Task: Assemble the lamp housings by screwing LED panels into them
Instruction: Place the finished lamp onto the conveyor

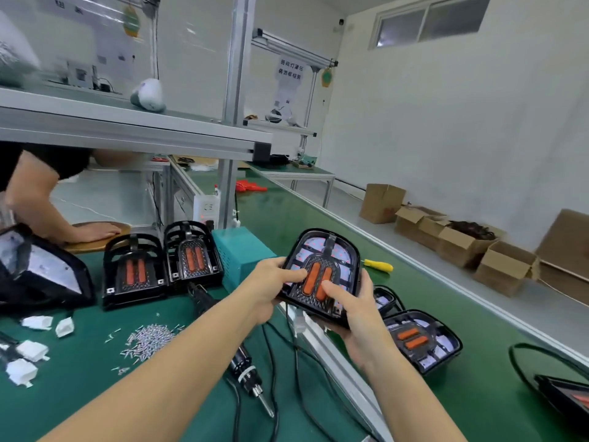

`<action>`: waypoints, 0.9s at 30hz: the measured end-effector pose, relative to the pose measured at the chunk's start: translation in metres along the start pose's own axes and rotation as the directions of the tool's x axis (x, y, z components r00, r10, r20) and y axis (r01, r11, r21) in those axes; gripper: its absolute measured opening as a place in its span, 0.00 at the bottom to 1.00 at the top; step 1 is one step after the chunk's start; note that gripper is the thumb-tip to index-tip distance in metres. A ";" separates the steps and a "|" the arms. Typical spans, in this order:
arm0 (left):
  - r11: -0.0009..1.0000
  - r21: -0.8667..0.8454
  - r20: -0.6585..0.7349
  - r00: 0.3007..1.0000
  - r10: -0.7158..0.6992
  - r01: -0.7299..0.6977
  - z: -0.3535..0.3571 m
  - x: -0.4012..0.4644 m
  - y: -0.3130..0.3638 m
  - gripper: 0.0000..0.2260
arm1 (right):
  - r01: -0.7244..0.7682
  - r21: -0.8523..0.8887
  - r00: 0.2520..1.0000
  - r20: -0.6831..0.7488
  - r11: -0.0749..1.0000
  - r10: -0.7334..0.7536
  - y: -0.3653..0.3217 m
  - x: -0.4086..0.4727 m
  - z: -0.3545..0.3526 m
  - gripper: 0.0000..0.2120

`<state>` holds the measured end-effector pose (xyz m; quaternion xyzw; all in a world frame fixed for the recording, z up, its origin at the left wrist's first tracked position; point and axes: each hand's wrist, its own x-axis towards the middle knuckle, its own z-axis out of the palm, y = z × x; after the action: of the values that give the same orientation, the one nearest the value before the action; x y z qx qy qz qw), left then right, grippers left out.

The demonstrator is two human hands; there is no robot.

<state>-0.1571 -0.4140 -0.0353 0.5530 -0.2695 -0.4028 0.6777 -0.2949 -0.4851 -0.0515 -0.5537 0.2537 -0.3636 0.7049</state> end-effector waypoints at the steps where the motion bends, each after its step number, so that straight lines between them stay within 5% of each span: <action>1: 1.000 0.008 0.015 1.000 0.000 0.000 0.001 0.006 -0.001 0.08 | 0.016 -0.032 1.000 -0.014 0.999 -0.017 -0.001 0.005 -0.003 0.38; 12: 1.000 0.010 -0.016 1.000 0.018 -0.018 0.033 0.077 0.002 0.06 | 0.067 -0.073 0.964 -0.253 0.995 -0.084 0.006 0.080 -0.013 0.42; 19: 0.998 -0.059 -0.121 0.993 0.010 -0.017 0.043 0.118 -0.016 0.24 | -0.031 0.054 0.916 -0.399 0.998 0.050 0.025 0.133 -0.013 0.42; 24: 0.981 0.196 -0.066 0.998 0.015 -0.002 0.032 0.125 -0.035 0.35 | -0.049 0.038 0.872 -0.486 0.998 0.061 0.040 0.151 -0.012 0.44; 27: 0.884 0.460 0.027 0.996 0.080 -0.084 0.031 0.122 -0.047 0.35 | -0.067 0.021 0.845 -0.530 0.998 0.068 0.044 0.159 -0.011 0.45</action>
<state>-0.1289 -0.5364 -0.0835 0.6846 -0.3829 -0.3004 0.5426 -0.1964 -0.6120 -0.0894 -0.4221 0.4572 -0.4773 0.6205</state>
